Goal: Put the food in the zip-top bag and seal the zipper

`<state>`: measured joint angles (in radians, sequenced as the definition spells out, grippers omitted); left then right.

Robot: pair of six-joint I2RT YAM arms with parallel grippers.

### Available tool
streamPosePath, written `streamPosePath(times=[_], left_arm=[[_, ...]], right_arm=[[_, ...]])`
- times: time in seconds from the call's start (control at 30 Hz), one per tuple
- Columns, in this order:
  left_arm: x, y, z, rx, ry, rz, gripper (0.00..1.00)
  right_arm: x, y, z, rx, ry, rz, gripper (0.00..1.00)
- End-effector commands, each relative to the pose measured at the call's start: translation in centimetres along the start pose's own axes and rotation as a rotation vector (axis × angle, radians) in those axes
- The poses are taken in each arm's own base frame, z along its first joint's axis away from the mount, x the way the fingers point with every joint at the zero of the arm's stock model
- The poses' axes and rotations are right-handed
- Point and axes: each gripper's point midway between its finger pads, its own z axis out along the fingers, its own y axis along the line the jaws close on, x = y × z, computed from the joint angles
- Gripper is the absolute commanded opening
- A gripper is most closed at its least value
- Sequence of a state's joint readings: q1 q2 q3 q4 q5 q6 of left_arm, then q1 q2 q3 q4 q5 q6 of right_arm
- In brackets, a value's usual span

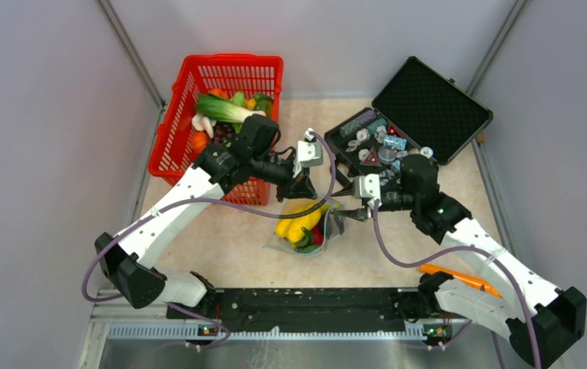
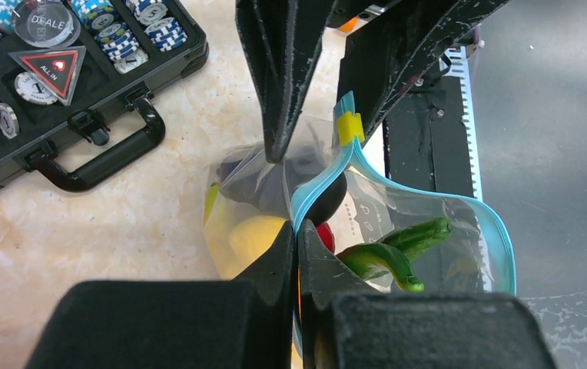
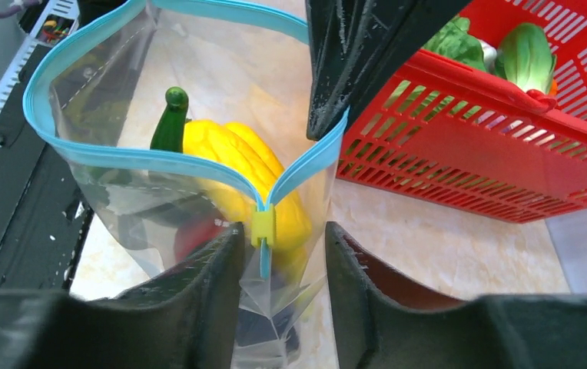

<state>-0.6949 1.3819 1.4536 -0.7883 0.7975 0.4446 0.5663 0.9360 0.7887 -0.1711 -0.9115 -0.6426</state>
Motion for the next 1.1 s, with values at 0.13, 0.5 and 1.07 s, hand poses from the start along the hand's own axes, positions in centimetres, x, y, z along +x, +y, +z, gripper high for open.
streamPosePath(times=[0.13, 0.5, 1.07], left_arm=[[-2.5, -0.6, -0.7, 0.024, -0.065, 0.059, 0.00], [-2.3, 0.7, -0.7, -0.048, -0.046, 0.027, 0.55], [-8.0, 0.2, -0.2, -0.045, -0.233, 0.077, 0.81]], right_arm=[[-0.8, -0.4, 0.0, -0.018, -0.017, 0.003, 0.10], [-1.8, -2.2, -0.9, 0.115, -0.009, 0.037, 0.00], [-1.6, -1.9, -0.5, 0.131, 0.043, 0.466, 0.00]])
